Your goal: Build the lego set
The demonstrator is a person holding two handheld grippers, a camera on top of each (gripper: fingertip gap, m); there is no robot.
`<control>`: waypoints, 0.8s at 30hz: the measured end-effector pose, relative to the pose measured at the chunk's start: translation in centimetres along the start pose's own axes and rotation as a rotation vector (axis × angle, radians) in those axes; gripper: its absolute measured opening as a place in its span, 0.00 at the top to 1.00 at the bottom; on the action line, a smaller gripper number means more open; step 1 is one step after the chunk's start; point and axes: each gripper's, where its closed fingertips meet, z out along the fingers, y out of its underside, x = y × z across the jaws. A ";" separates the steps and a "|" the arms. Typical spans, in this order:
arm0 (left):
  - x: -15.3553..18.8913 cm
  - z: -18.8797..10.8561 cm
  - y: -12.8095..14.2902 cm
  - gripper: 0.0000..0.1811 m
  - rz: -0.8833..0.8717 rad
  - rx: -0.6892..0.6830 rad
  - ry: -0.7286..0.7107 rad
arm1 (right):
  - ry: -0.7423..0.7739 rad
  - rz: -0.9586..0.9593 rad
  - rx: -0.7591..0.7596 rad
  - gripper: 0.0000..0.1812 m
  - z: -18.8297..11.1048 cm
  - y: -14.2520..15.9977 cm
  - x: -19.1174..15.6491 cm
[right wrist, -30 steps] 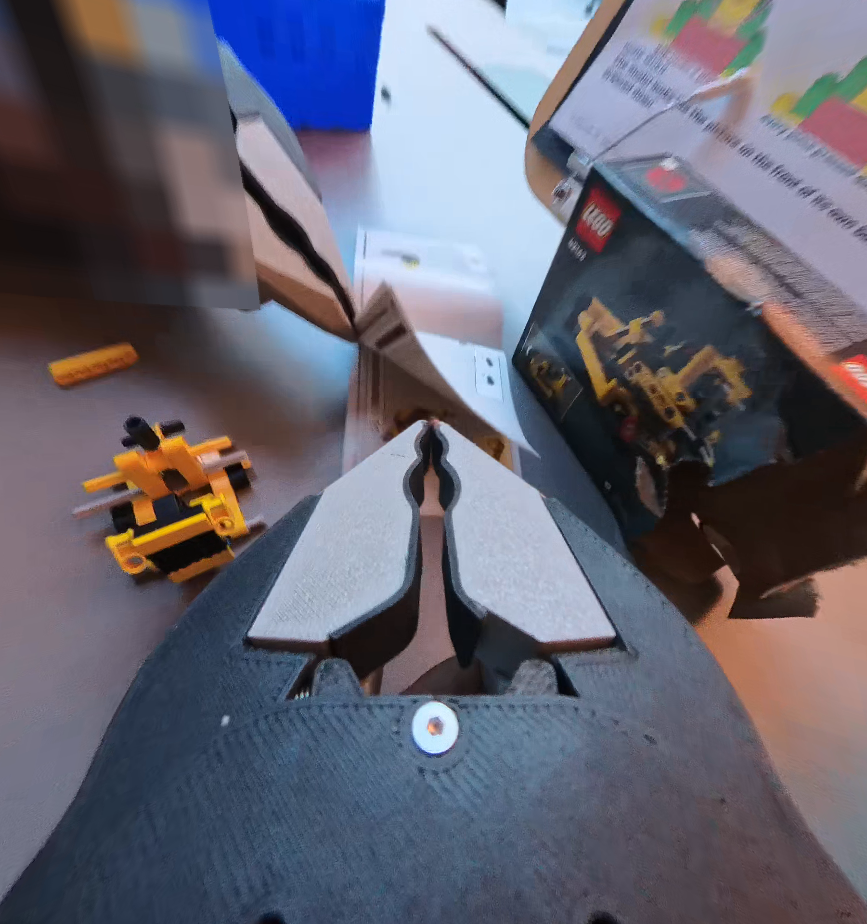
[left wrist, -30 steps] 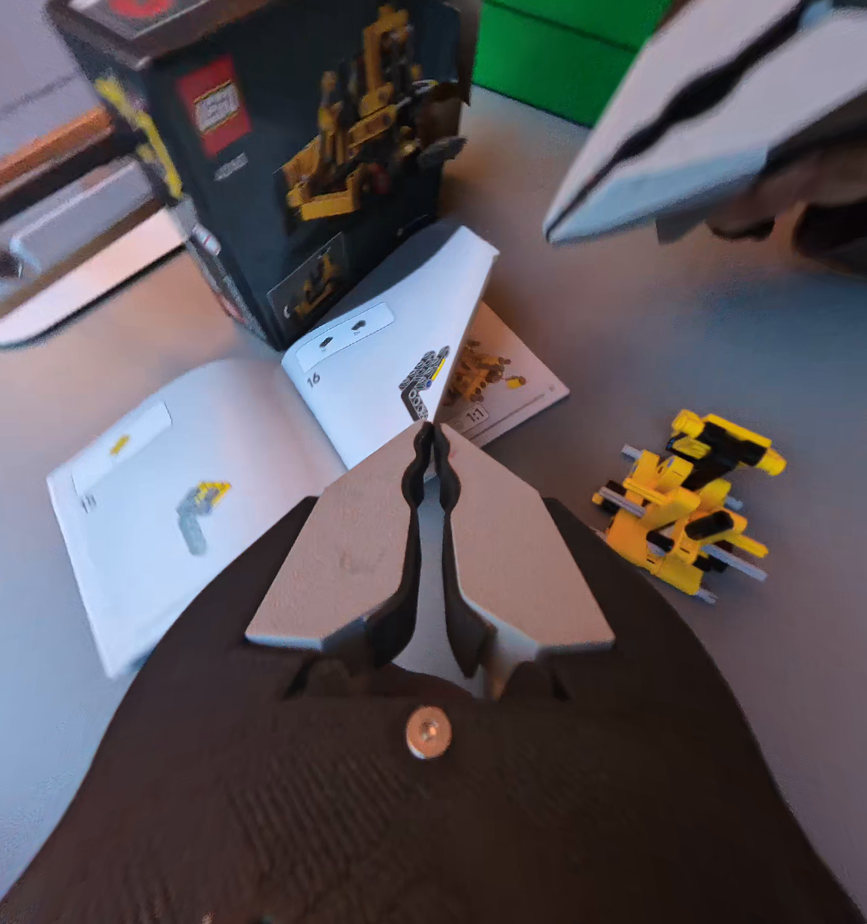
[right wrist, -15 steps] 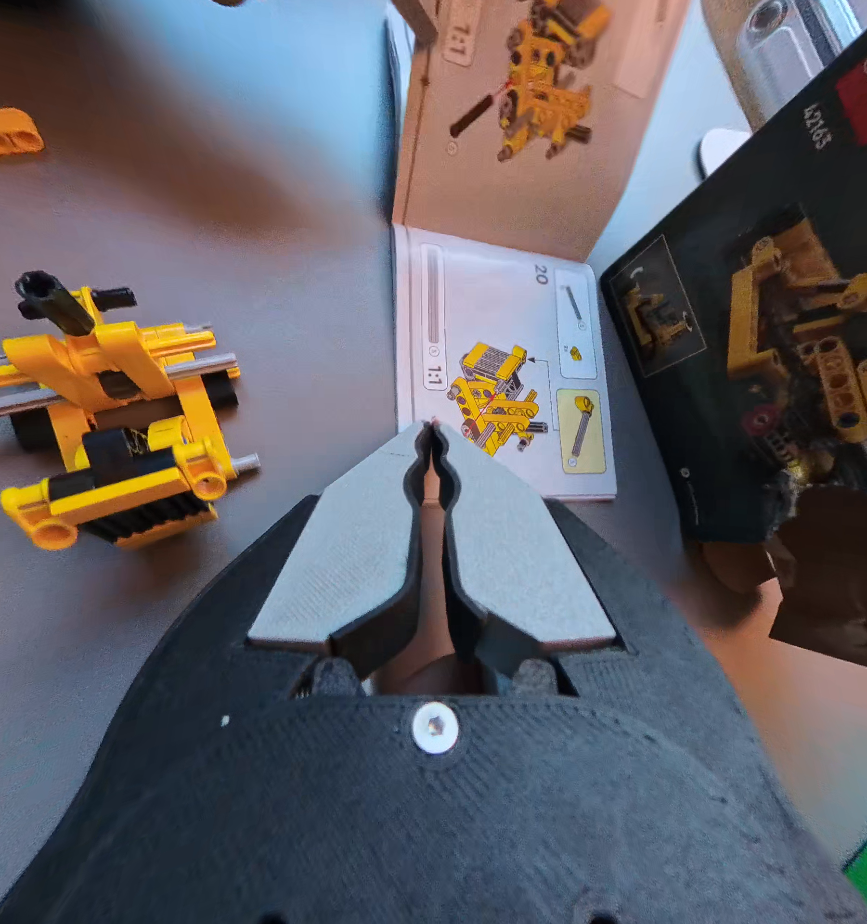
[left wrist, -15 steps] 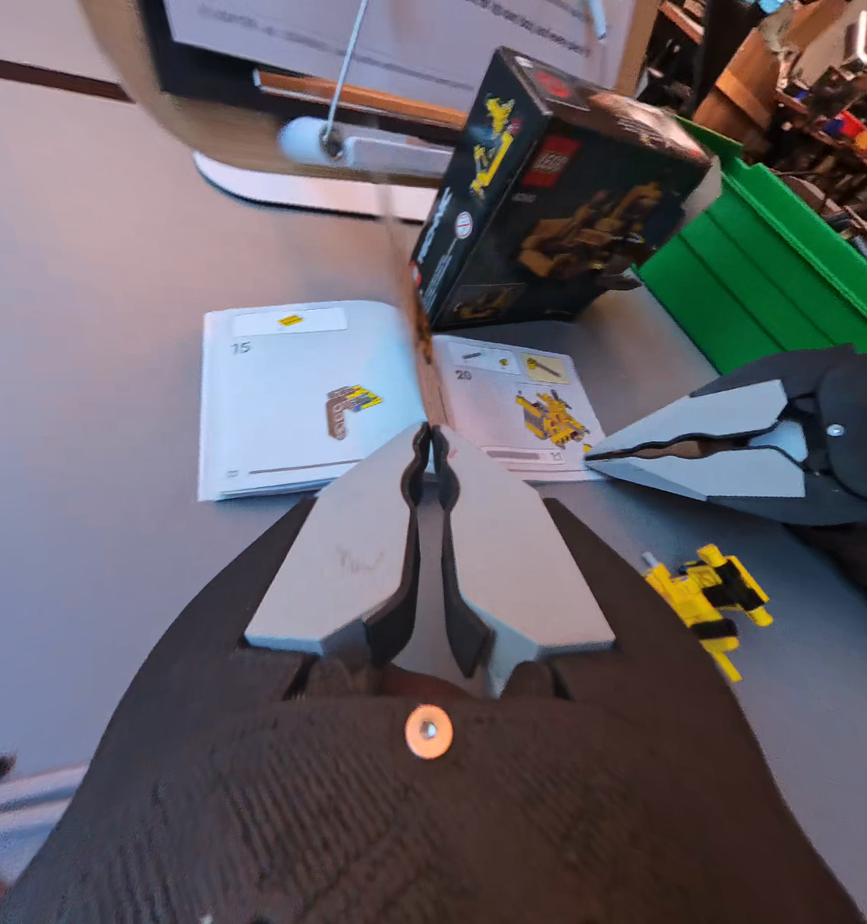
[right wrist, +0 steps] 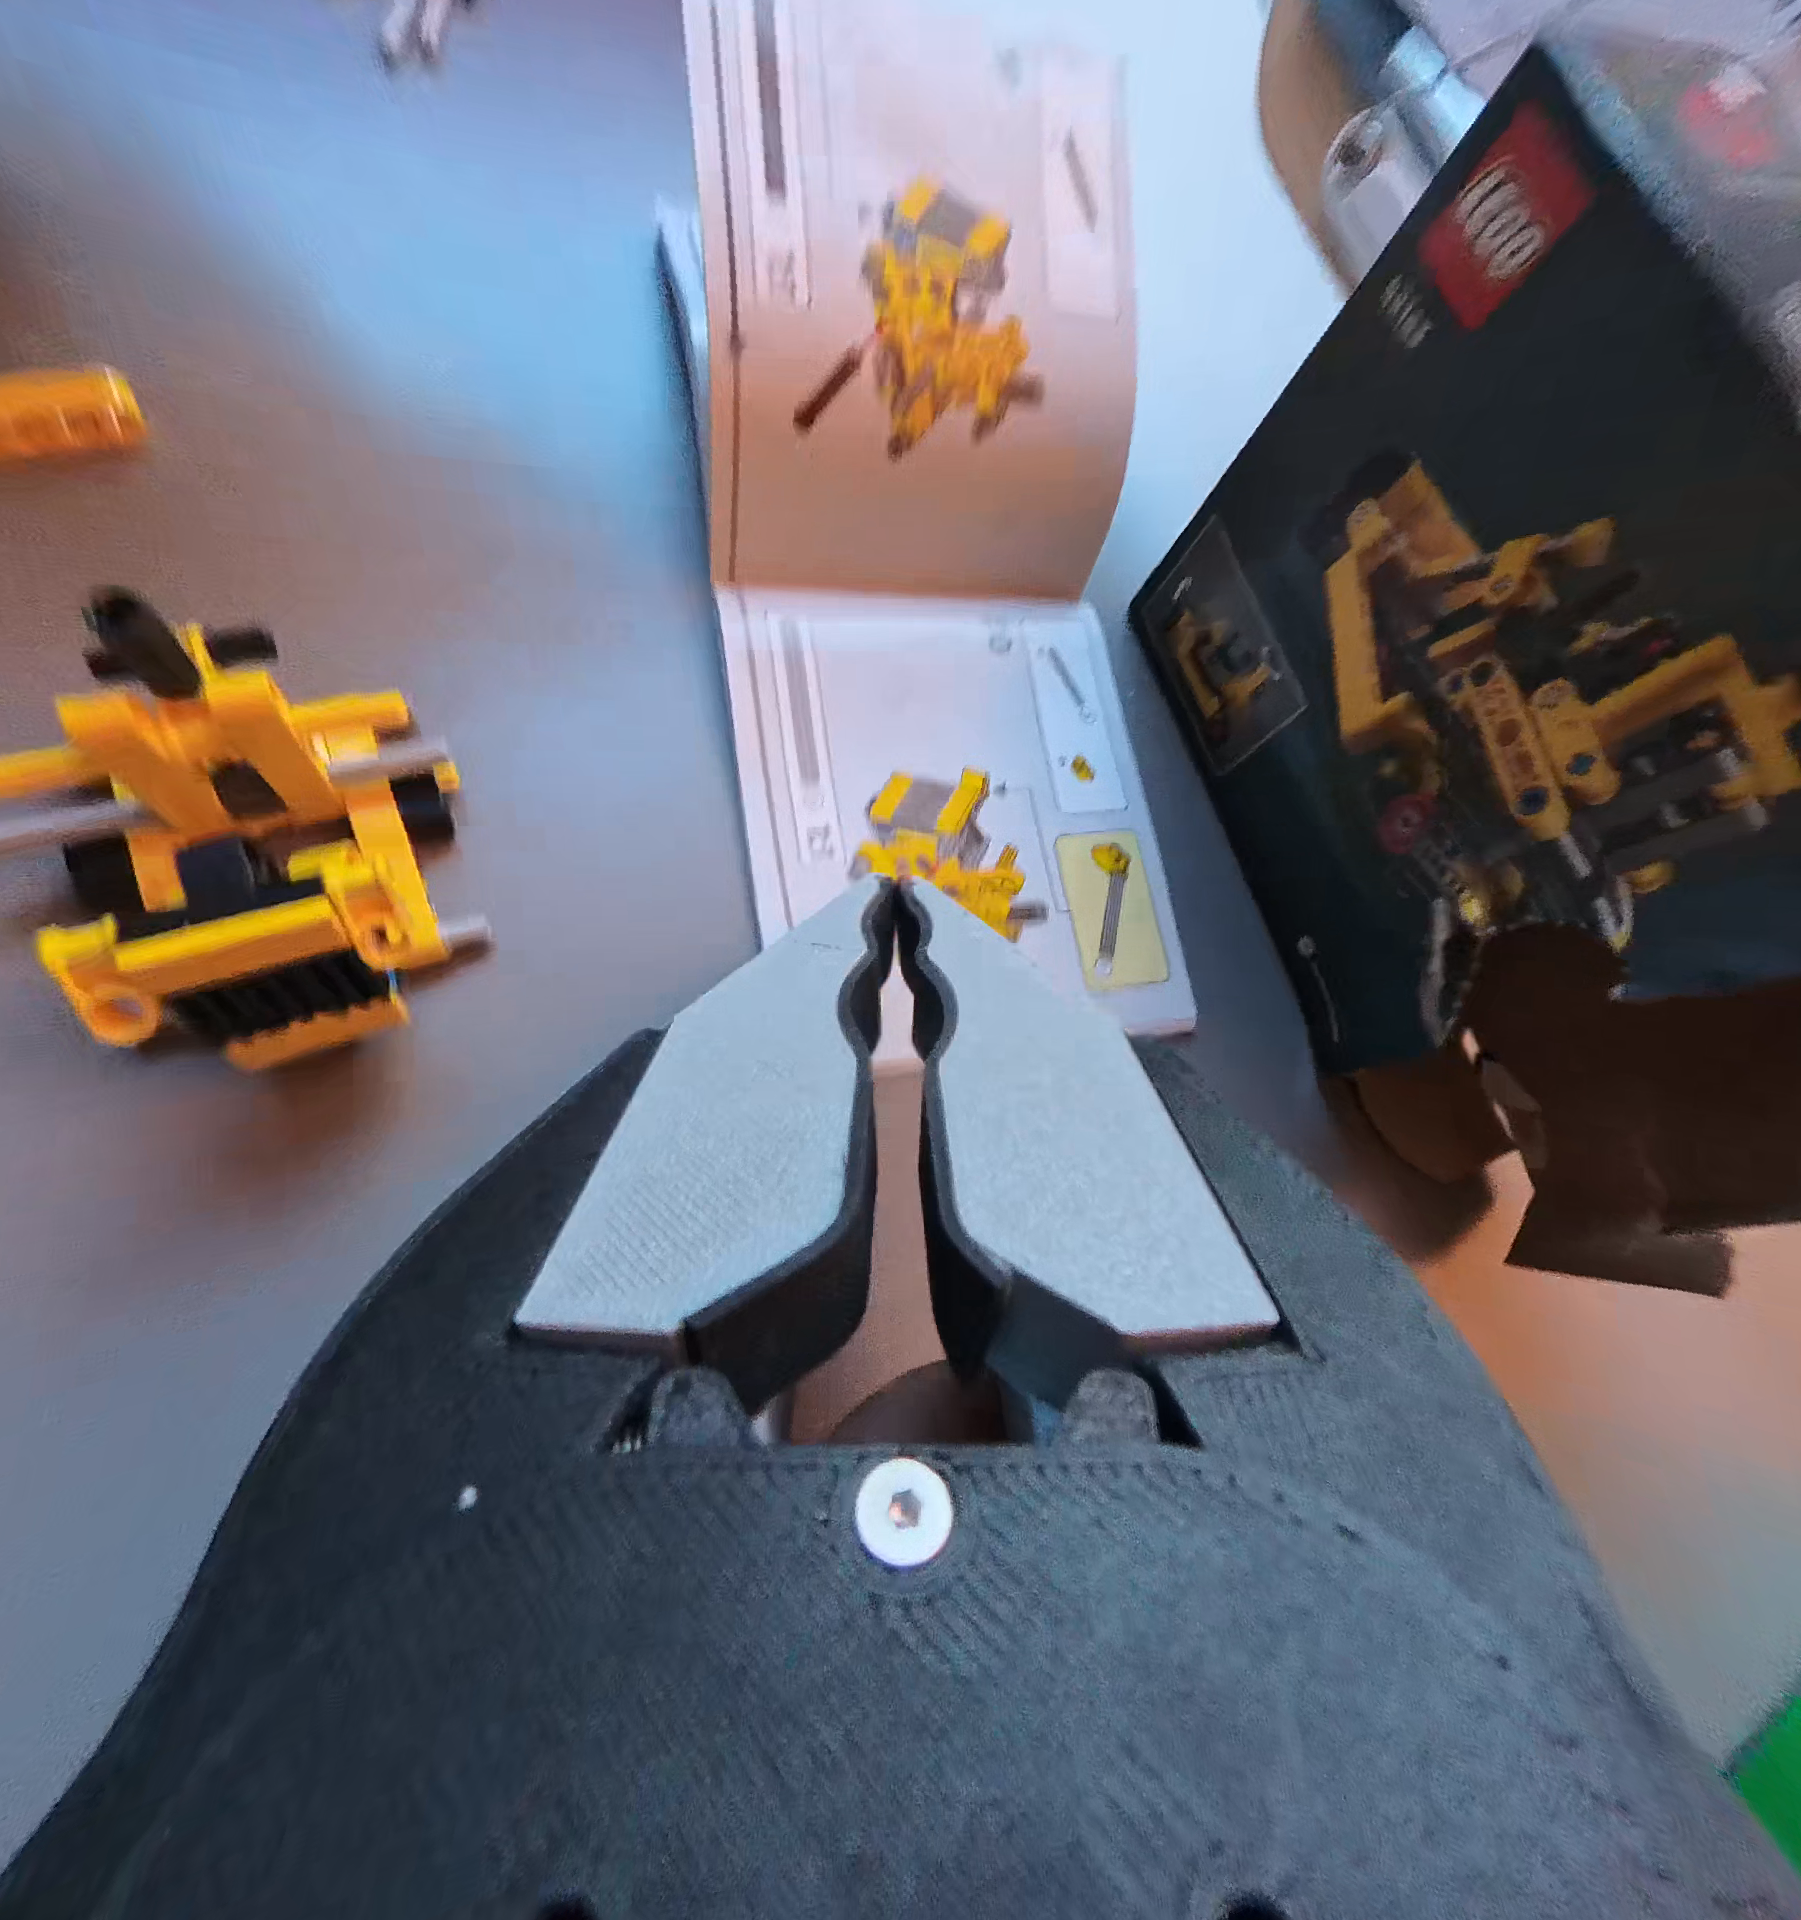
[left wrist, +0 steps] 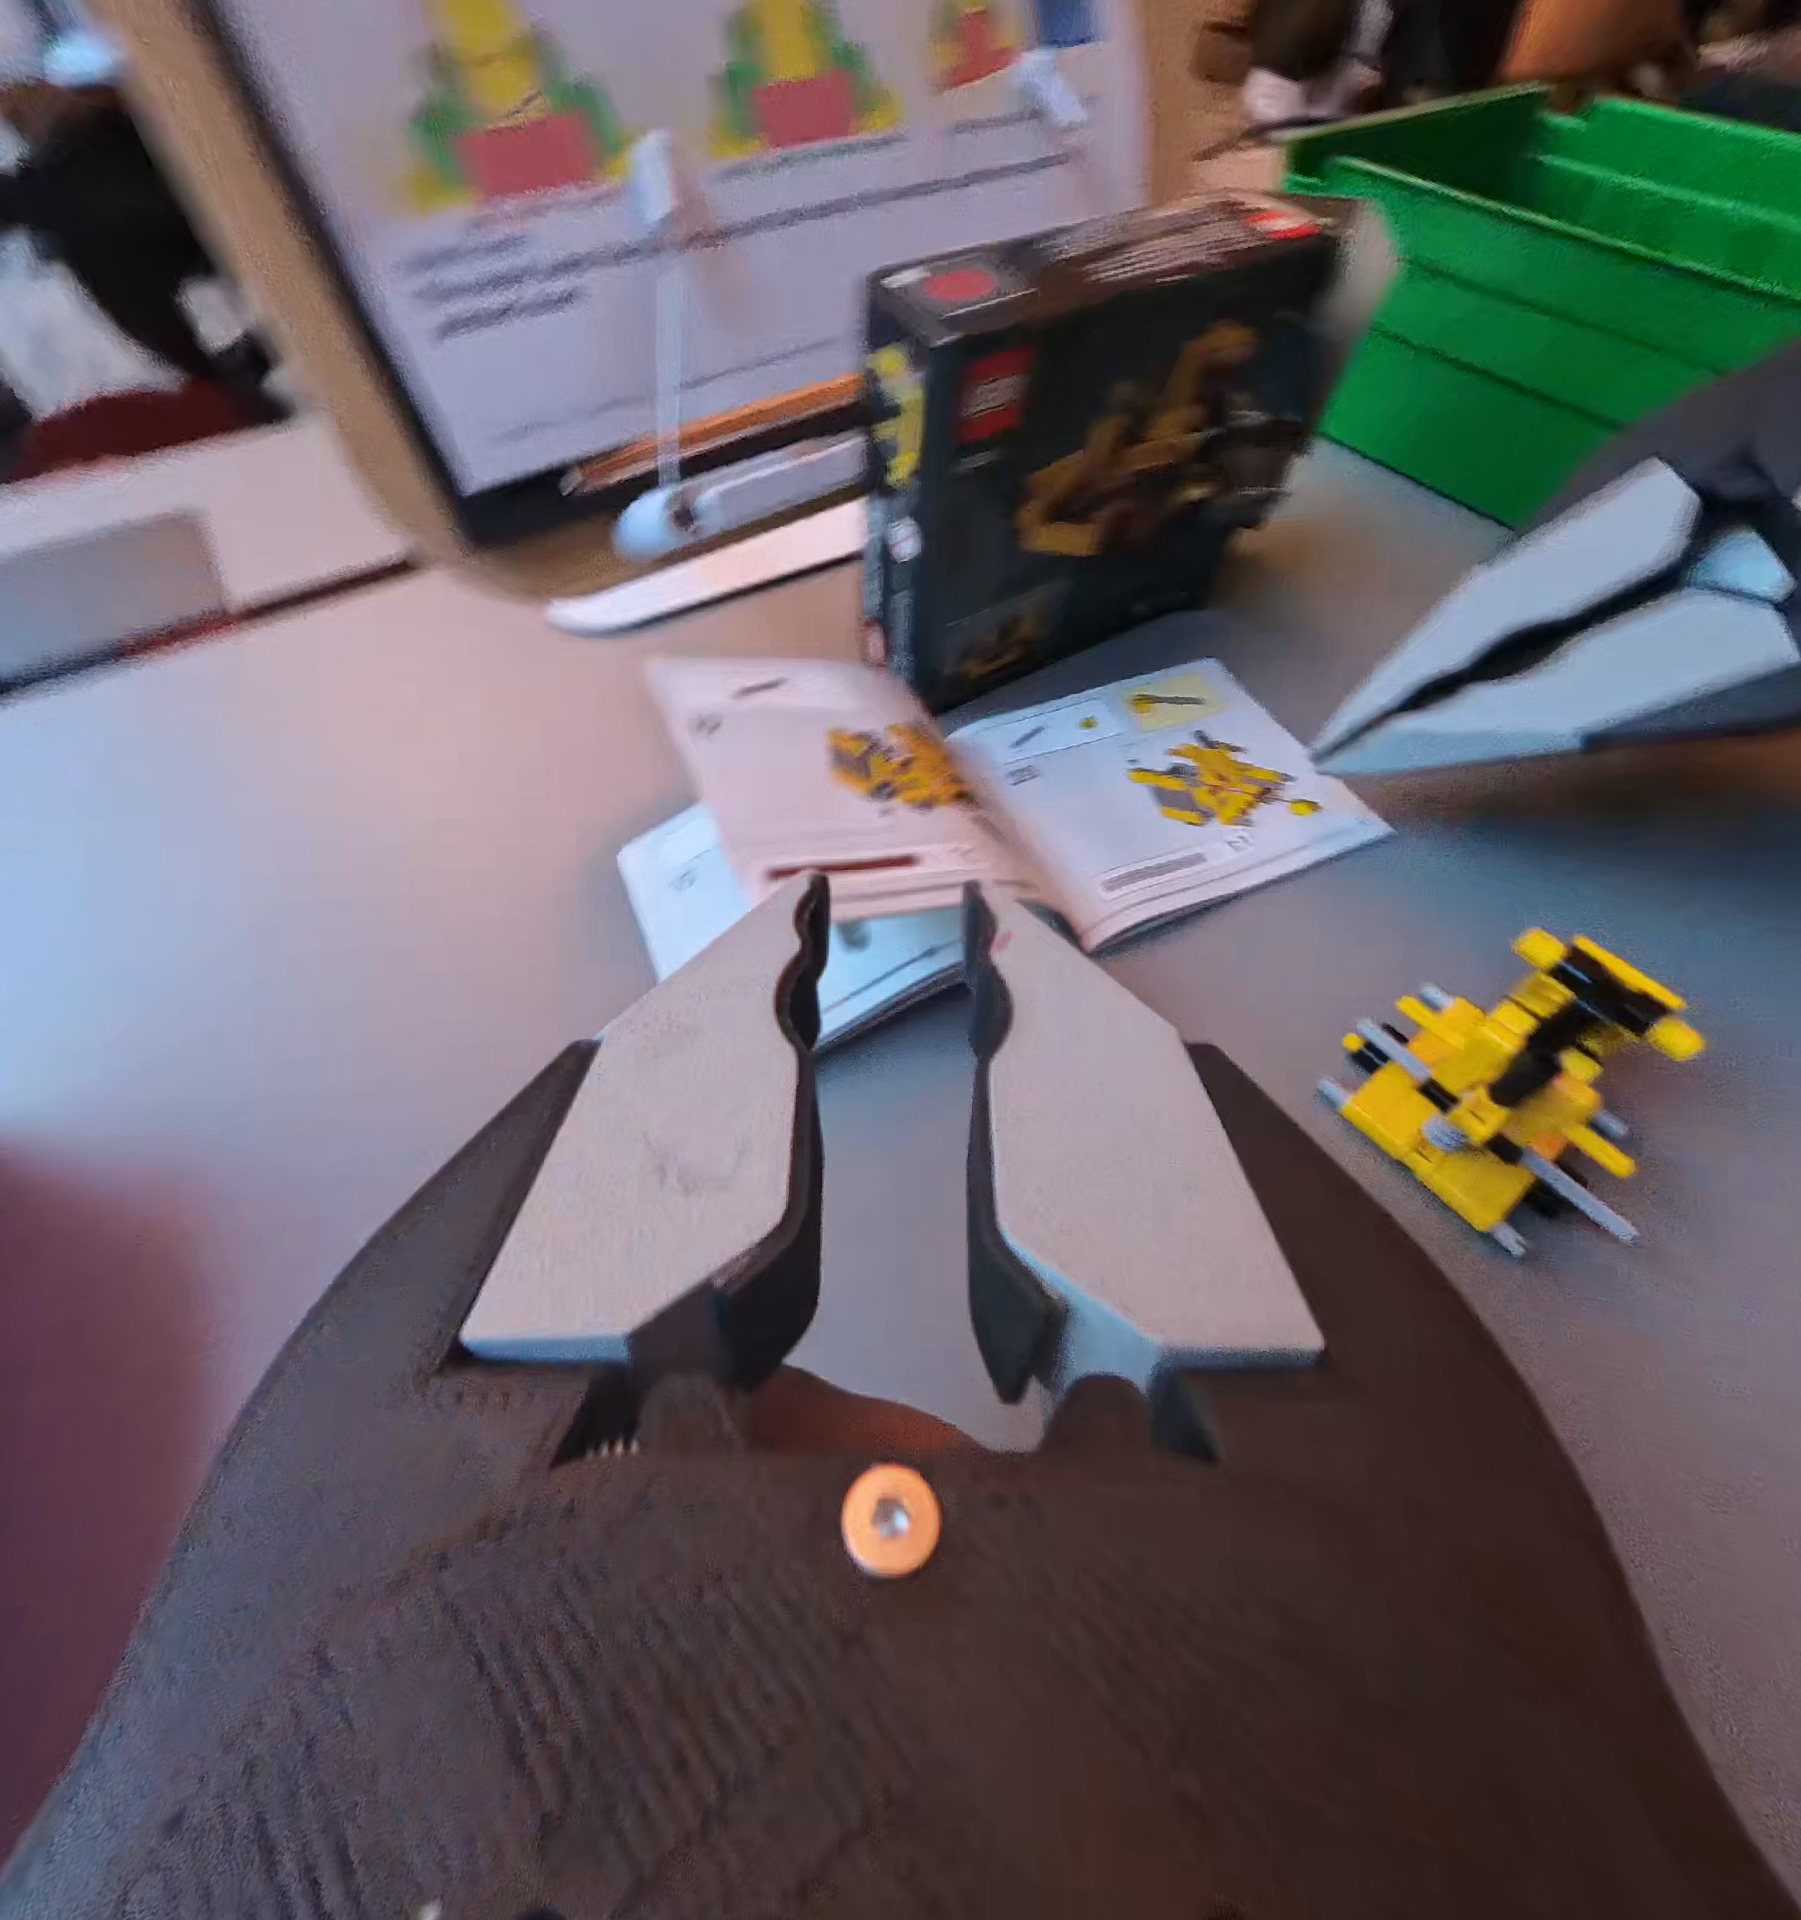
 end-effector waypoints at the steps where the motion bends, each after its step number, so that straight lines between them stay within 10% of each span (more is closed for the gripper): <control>1: 1.0 0.2 -0.6 0.89 0.080 0.017 0.028 | 0.012 0.013 0.044 1.00 0.1 -1.0 0.2; 10: -2.0 5.3 6.0 1.00 0.330 -0.419 -0.034 | 0.056 -0.002 -0.072 1.00 3.6 -0.7 -0.6; 24: -1.1 2.2 7.9 1.00 0.273 -0.361 0.094 | 0.094 -0.067 -0.043 1.00 1.9 0.7 0.2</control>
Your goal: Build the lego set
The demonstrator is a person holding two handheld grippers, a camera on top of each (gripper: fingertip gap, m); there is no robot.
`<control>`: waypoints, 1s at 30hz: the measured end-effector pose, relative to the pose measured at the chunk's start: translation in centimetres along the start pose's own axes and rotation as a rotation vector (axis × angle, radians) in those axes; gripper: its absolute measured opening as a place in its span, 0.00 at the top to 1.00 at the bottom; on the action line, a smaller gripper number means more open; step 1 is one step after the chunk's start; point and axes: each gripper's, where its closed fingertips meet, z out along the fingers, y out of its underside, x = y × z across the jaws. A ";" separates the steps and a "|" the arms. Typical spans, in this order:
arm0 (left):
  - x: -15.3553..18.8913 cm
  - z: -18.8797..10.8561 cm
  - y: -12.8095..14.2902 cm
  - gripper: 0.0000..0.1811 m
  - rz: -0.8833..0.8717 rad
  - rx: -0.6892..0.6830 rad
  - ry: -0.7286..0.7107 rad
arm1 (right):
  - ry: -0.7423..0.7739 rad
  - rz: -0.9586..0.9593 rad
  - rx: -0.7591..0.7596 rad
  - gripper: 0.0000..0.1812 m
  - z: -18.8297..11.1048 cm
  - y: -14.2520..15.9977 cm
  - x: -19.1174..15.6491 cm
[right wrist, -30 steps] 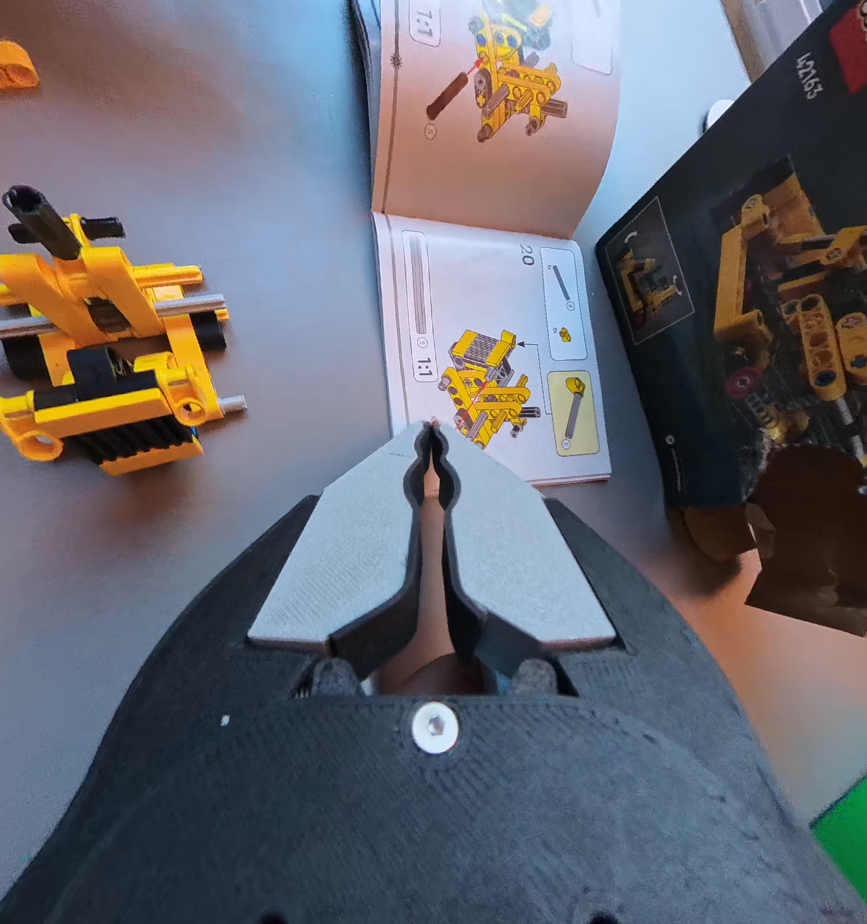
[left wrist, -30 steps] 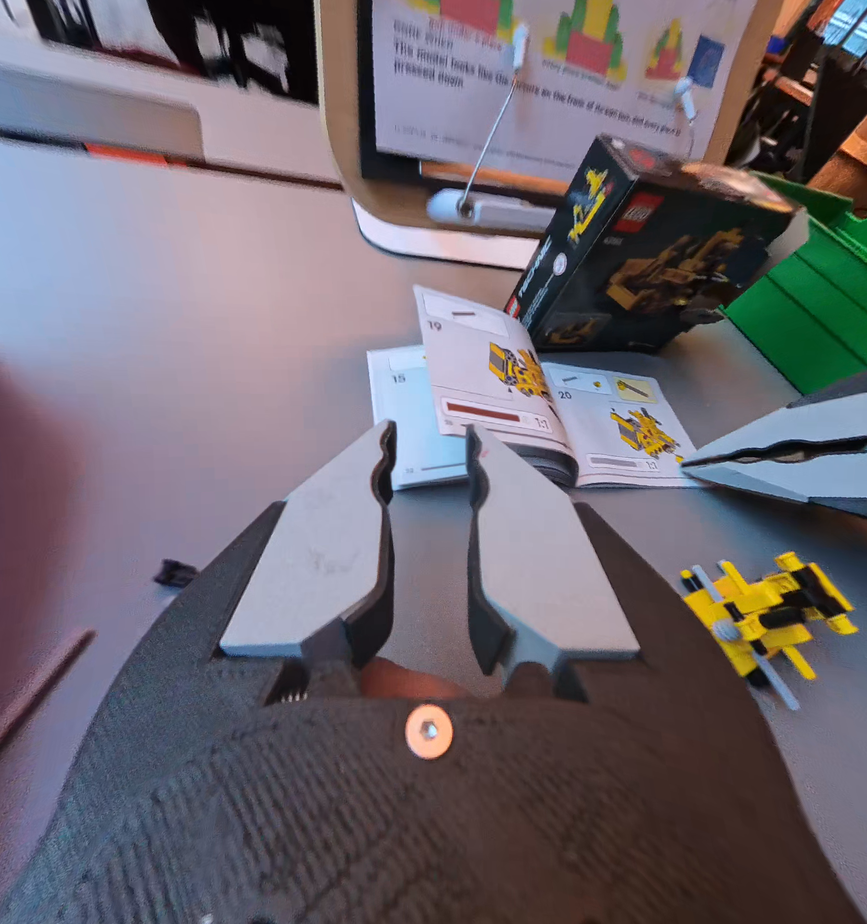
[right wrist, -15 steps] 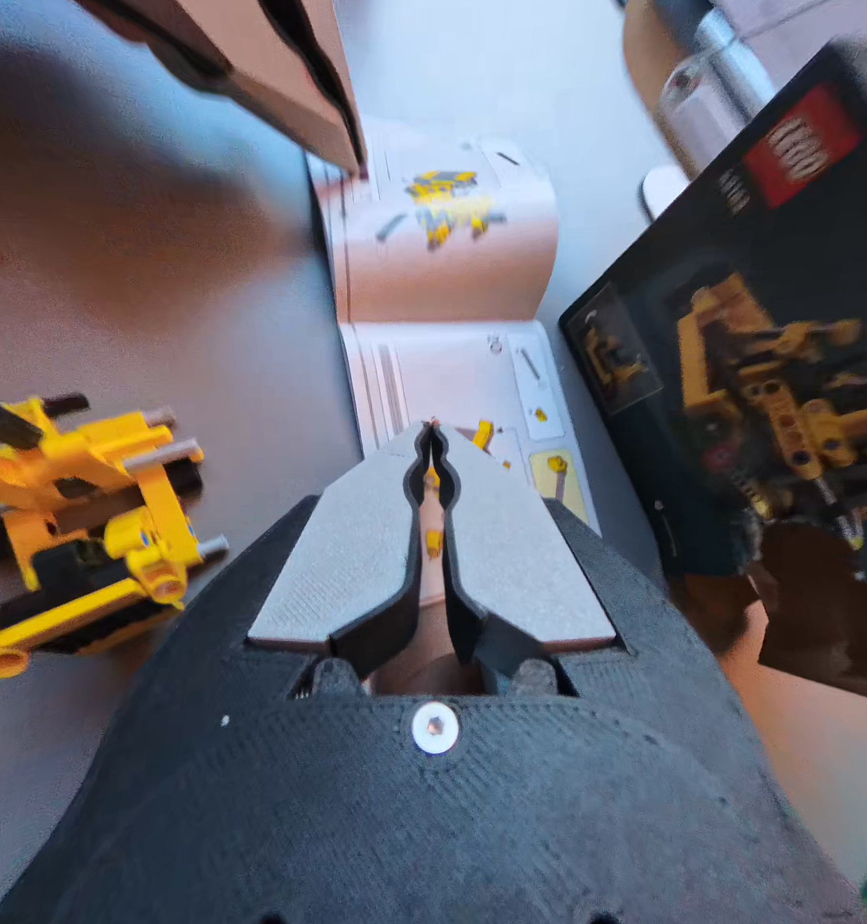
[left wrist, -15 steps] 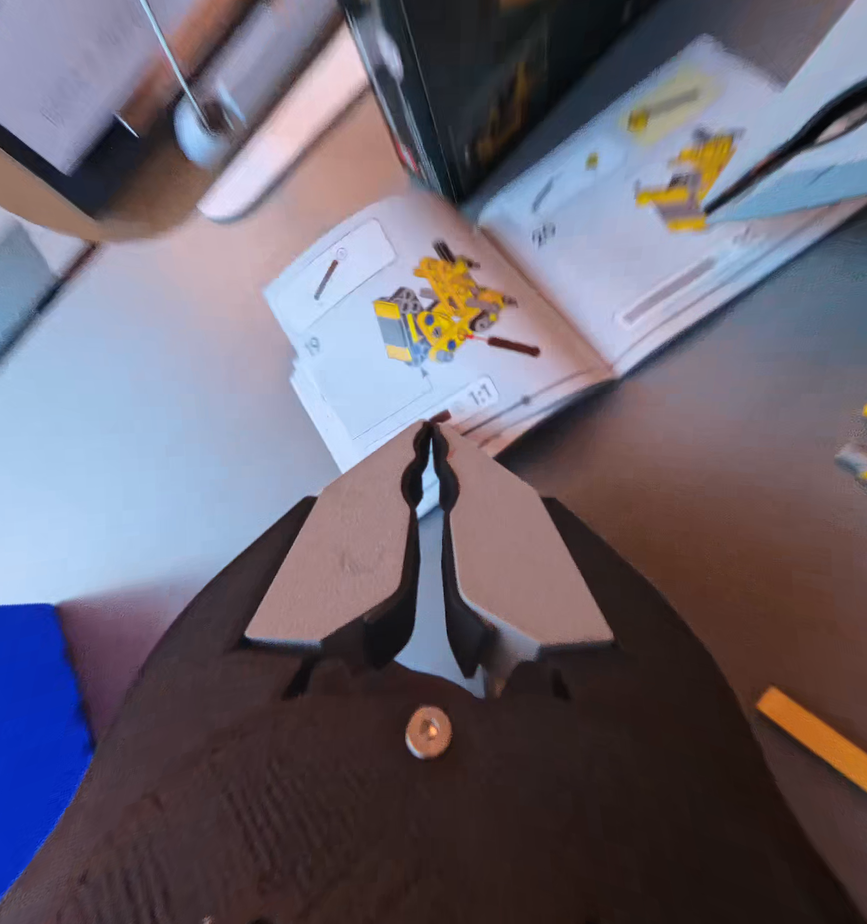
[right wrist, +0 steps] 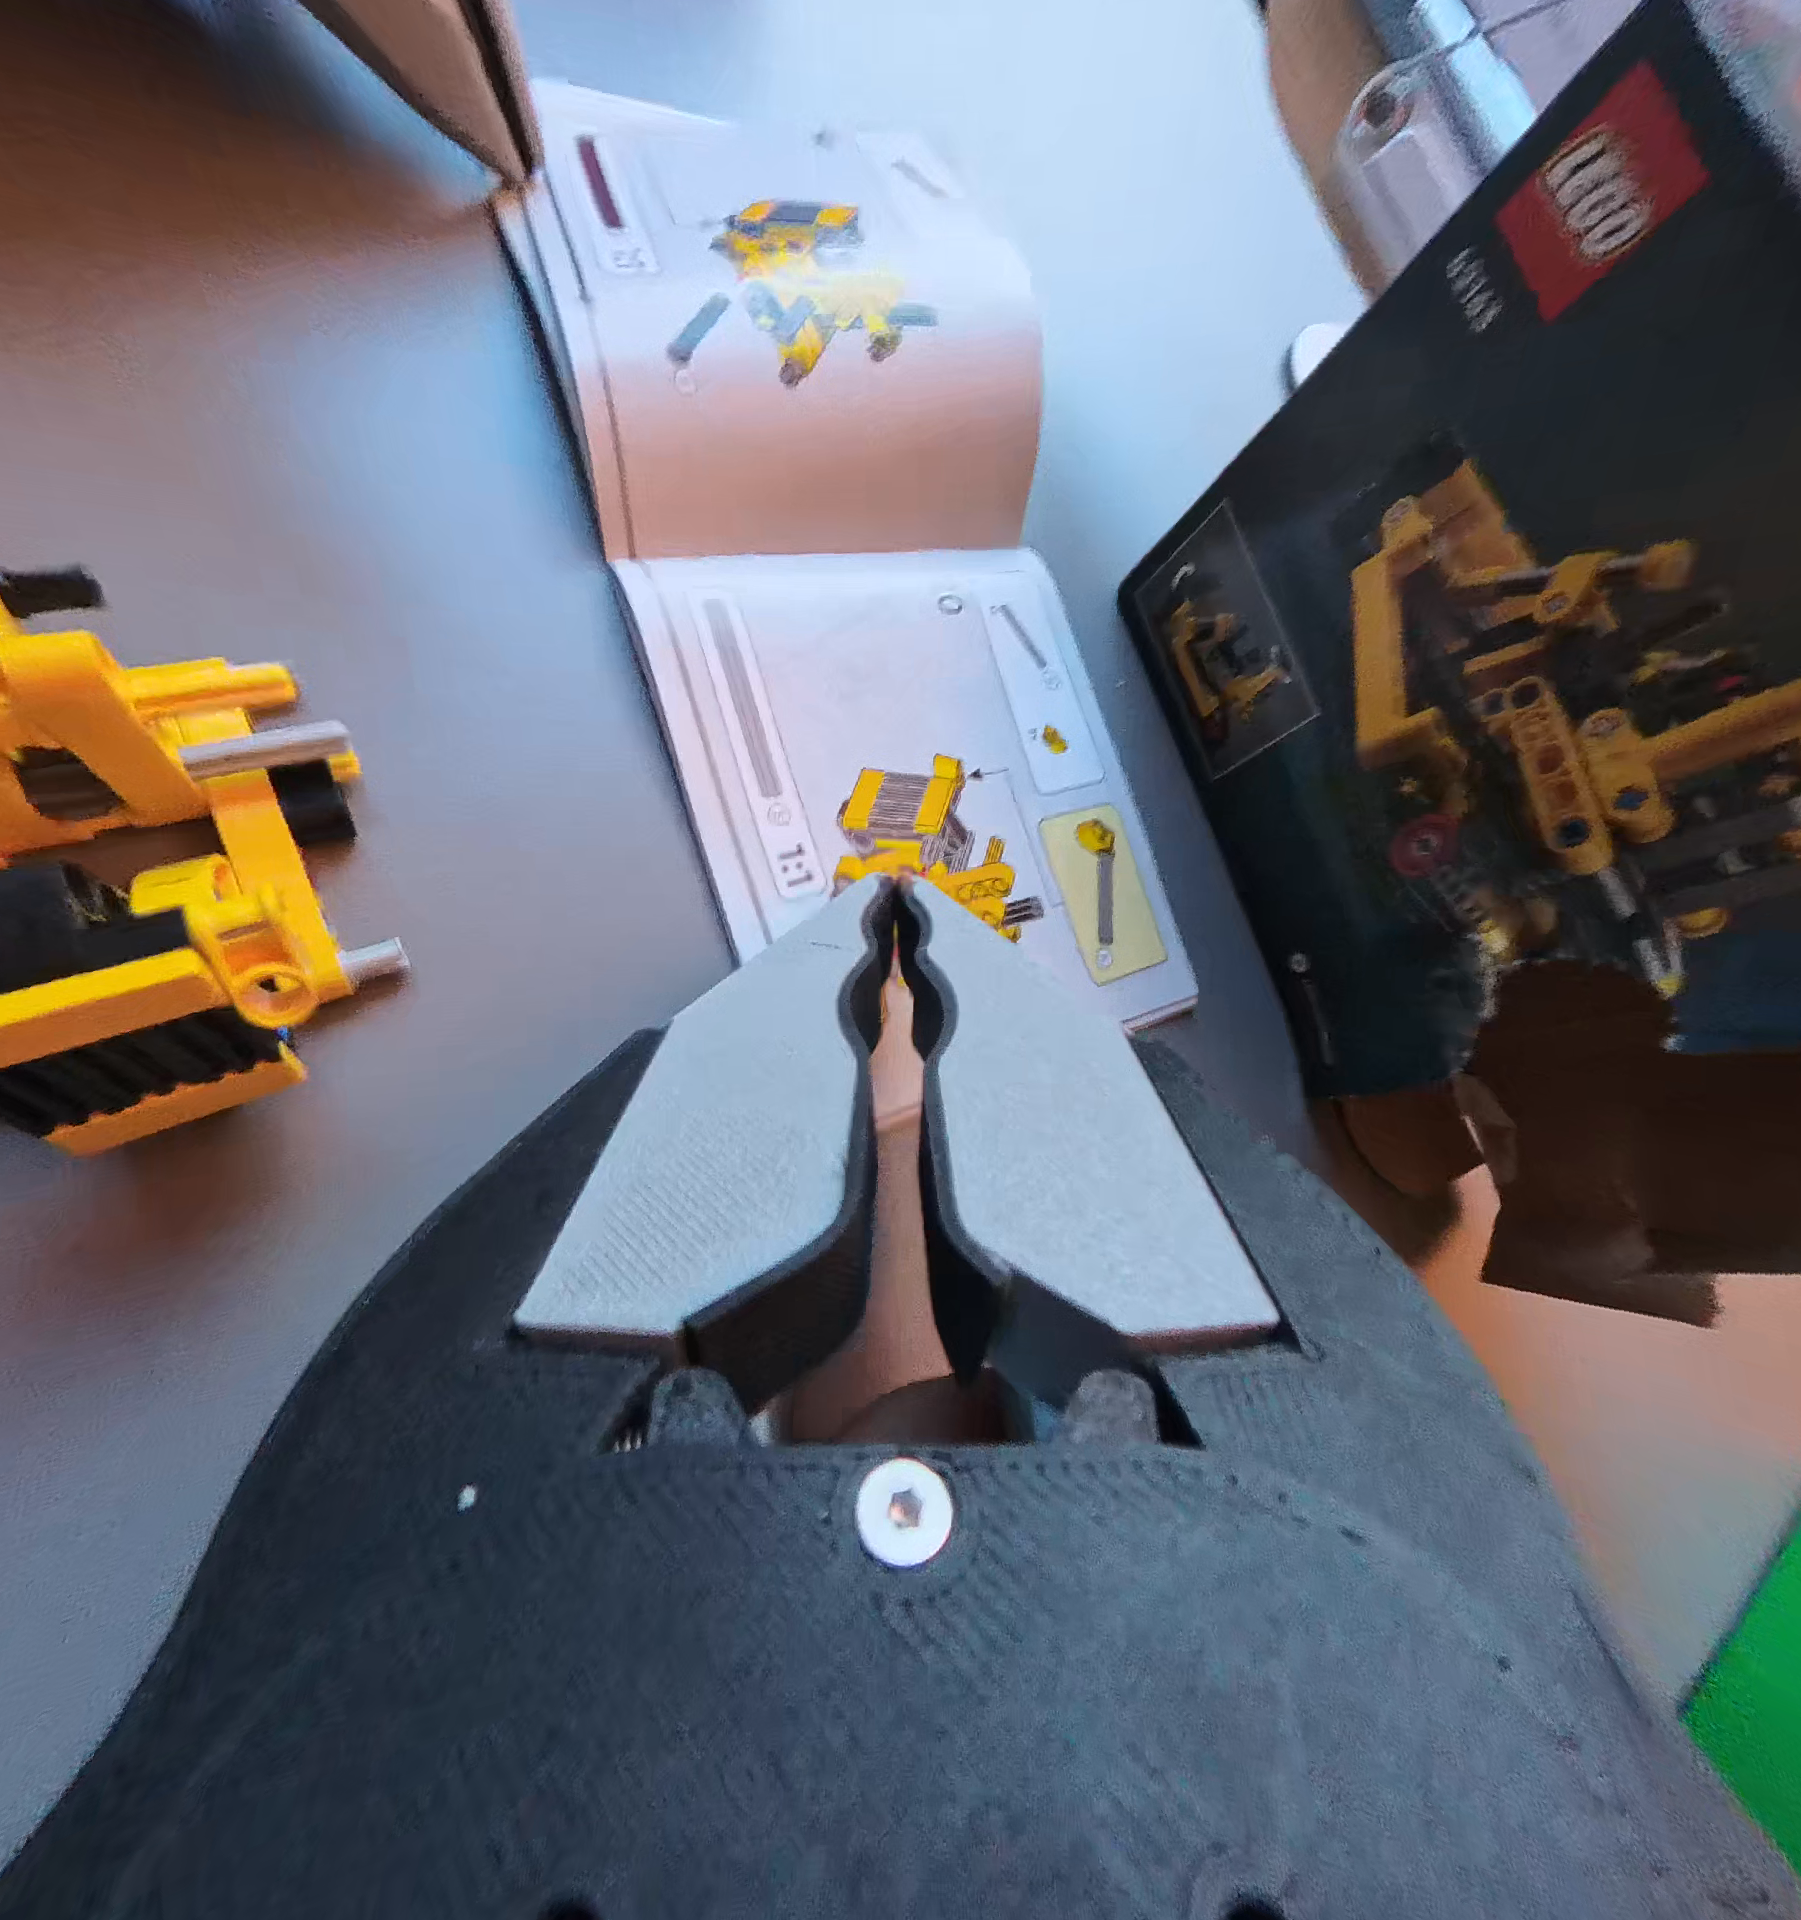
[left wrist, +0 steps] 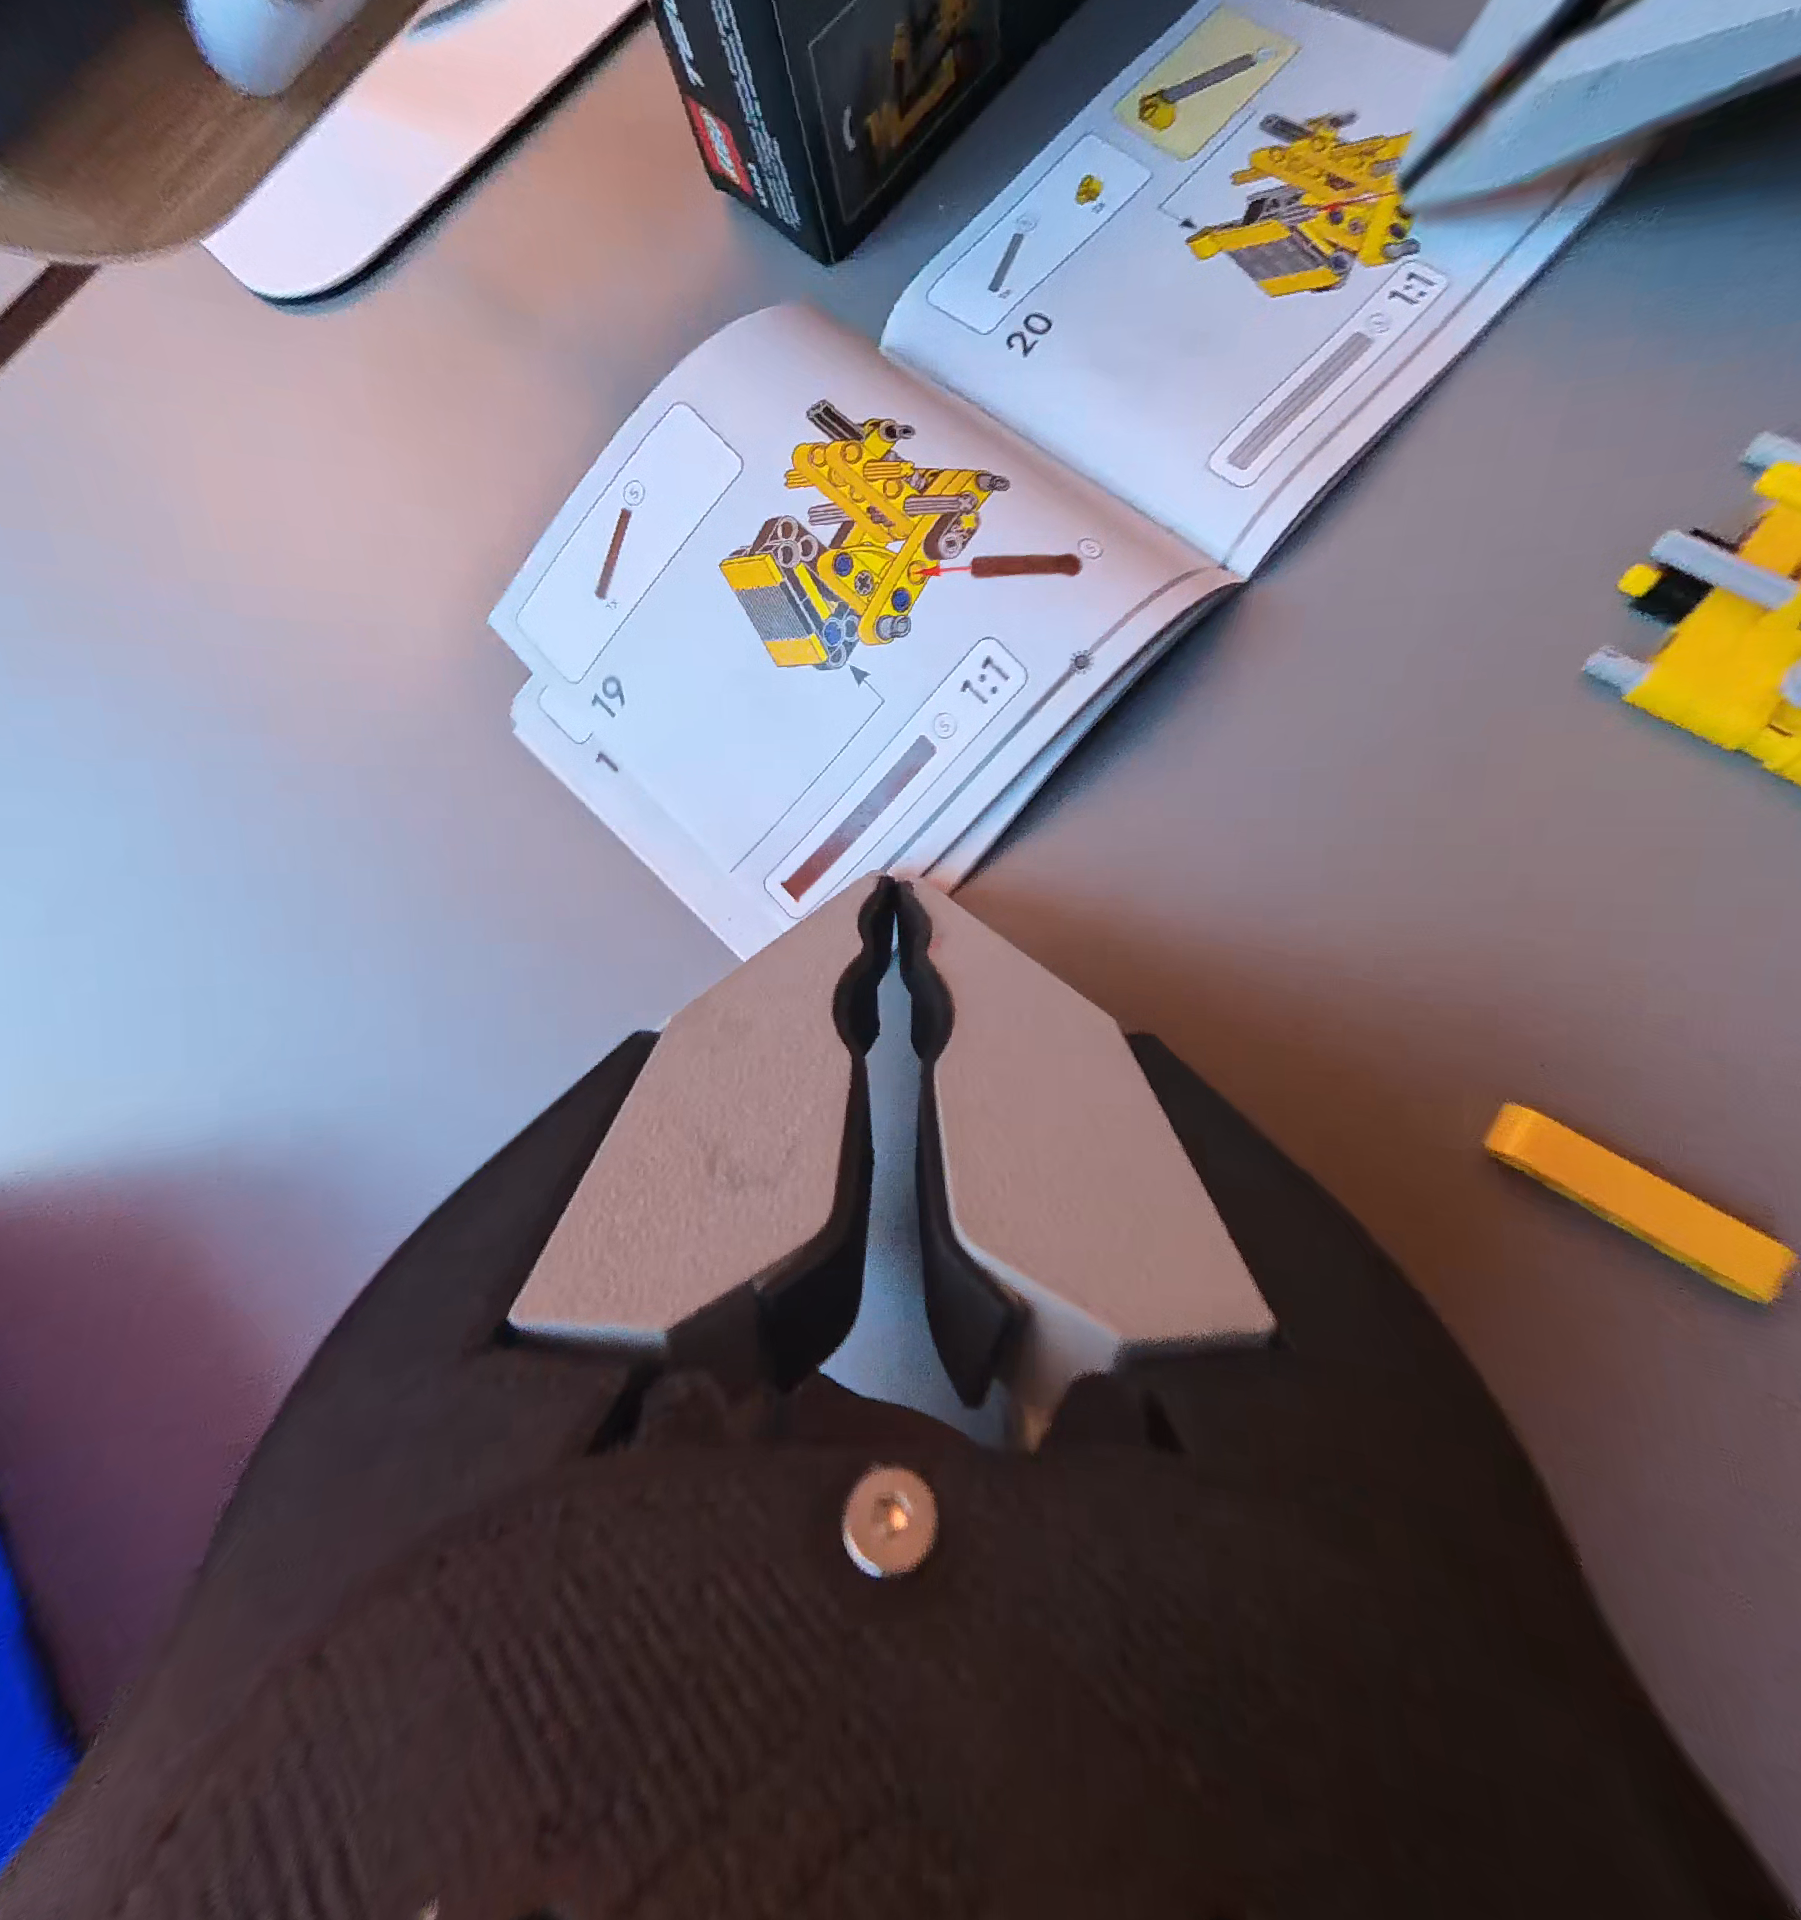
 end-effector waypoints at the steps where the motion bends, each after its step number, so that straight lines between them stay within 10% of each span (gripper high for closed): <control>1: 0.1 -0.1 0.1 1.00 0.000 0.001 0.006 | 0.005 0.012 0.031 1.00 -0.2 -0.6 0.1; 10: 0.3 -0.2 0.1 1.00 -0.019 0.025 0.004 | 0.166 0.031 0.231 1.00 -2.1 -3.0 2.0; 30: -1.0 -1.3 -0.7 1.00 -0.102 0.112 0.002 | -0.153 0.182 0.233 1.00 -3.3 -2.9 -1.0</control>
